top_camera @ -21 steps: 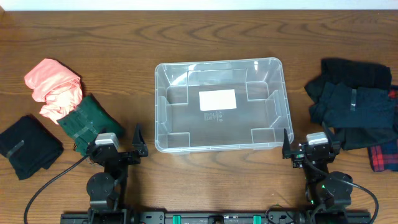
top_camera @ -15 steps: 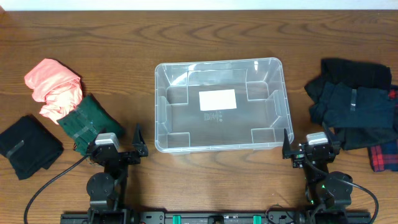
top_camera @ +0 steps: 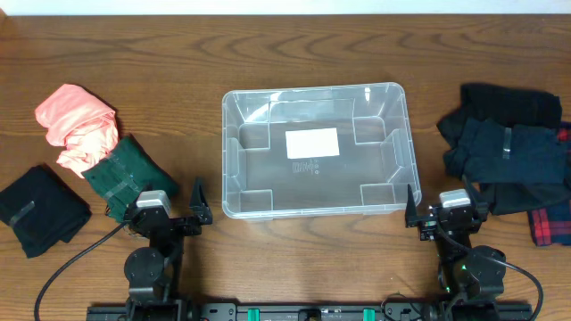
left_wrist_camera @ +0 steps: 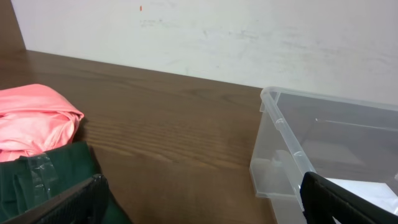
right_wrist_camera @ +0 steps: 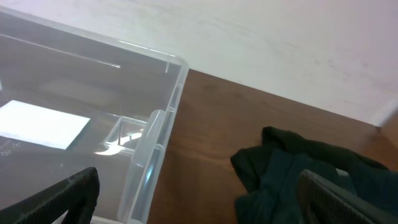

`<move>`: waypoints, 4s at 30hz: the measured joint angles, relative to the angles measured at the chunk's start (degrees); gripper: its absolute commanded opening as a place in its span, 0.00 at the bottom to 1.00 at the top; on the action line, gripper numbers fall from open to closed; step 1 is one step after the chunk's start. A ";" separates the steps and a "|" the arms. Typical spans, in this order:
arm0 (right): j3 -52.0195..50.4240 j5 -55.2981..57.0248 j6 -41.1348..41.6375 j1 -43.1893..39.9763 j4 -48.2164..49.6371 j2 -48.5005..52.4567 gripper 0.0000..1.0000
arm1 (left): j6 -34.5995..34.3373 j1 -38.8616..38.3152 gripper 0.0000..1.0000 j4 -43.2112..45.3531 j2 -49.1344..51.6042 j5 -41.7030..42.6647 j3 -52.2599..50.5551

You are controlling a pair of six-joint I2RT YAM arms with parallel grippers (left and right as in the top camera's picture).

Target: Pack container

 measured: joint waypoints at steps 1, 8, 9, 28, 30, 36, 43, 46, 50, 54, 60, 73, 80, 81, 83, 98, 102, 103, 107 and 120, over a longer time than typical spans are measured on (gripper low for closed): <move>0.00 0.02 0.00 0.00 0.00 0.00 0.99 | 0.00 0.00 0.98 0.00 0.00 -0.02 0.00; 0.00 0.02 0.00 0.00 0.00 0.00 0.99 | 0.00 0.00 0.98 0.00 0.00 -0.02 0.00; 0.00 0.02 0.00 0.00 0.00 0.00 0.99 | 0.00 0.00 0.98 0.00 0.00 0.00 0.00; 0.00 0.02 0.00 0.00 0.00 0.00 0.99 | 0.00 0.00 0.98 0.00 0.00 0.00 0.00; 0.00 0.02 0.00 0.00 0.02 0.00 0.99 | 0.00 0.00 0.98 0.00 0.00 0.00 0.00; 0.44 0.13 0.98 0.00 -0.35 0.02 0.99 | -0.02 0.00 0.98 -3.52 0.07 0.00 1.36; 13.68 4.85 3.15 0.00 -6.80 6.29 0.99 | -0.02 0.00 0.98 -16.50 8.44 -0.02 15.02; 22.77 7.93 3.78 0.00 -11.30 15.02 0.99 | -0.09 0.00 0.98 -21.27 15.58 -0.02 25.59; 33.64 10.64 4.31 -0.02 -18.93 29.77 0.99 | -0.92 0.00 0.98 -31.26 27.61 -0.04 38.45; 45.22 11.85 4.31 -2.08 -27.19 47.58 0.99 | -1.70 0.00 0.98 -39.17 38.56 0.00 46.64; 57.24 13.18 4.52 -3.52 -31.98 67.41 0.99 | -2.23 0.00 0.98 -41.70 47.54 0.63 50.86; 59.06 26.49 4.50 -11.13 -29.97 93.61 0.98 | -2.67 0.00 0.98 -41.68 50.31 1.31 50.86; 59.06 32.59 6.84 -12.85 -27.96 101.57 0.85 | -2.67 0.00 0.98 -41.66 50.31 1.31 50.86; 59.06 33.11 7.21 -12.87 -27.85 102.07 0.82 | -2.67 0.00 0.98 -41.68 50.31 1.31 50.86; 59.06 33.97 7.69 -12.92 -27.69 102.62 0.70 | -2.67 0.00 0.98 -41.66 50.31 1.31 50.86; 59.08 35.58 9.68 -11.87 -27.89 101.92 0.22 | -2.67 0.00 0.98 -41.66 50.31 1.33 50.86; 59.08 35.43 9.68 -10.62 -28.09 98.14 0.03 | -2.67 0.00 0.98 -41.66 50.31 1.31 50.86; 59.08 35.23 9.64 -10.08 -28.24 96.30 0.01 | -2.67 0.00 0.98 -41.66 50.31 1.31 50.86; 59.08 34.80 9.92 -6.69 -28.55 87.10 0.01 | -2.67 0.00 0.98 -41.64 50.31 1.31 50.86; 59.28 27.74 10.97 19.58 -25.38 65.24 0.01 | -2.67 0.00 0.98 -41.66 50.31 1.33 50.86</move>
